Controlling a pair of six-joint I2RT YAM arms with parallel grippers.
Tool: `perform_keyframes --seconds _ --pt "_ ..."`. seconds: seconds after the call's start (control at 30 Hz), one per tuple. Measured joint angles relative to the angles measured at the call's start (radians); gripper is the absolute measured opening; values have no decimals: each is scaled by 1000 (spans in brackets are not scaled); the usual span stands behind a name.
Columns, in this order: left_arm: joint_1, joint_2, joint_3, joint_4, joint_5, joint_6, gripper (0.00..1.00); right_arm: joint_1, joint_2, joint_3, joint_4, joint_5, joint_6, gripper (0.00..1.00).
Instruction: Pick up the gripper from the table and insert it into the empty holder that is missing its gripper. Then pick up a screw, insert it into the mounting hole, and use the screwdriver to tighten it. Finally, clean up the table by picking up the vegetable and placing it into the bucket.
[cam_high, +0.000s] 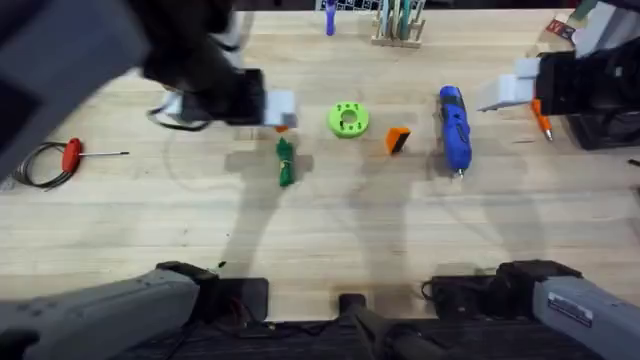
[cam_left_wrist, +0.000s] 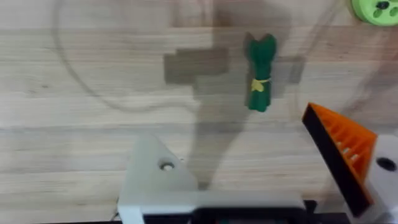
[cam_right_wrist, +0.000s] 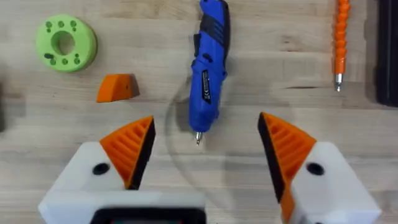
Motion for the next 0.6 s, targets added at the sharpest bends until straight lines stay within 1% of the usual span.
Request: perform_keyframes --seconds 0.1,0.2,0.3,0.4,0.6 --pt "-66 69 -3 31 10 -88 986 0 0 0 -4 0 0 991" --pt "-93 121 -28 93 37 -138 986 0 0 0 -4 0 0 990" --pt "-94 170 -70 145 72 -167 985 0 0 0 -5 0 0 992" --pt "-93 232 -115 165 94 -191 987 0 0 0 -10 0 0 990" --pt "-93 351 -138 196 113 -207 989 0 0 1 -11 0 0 991"
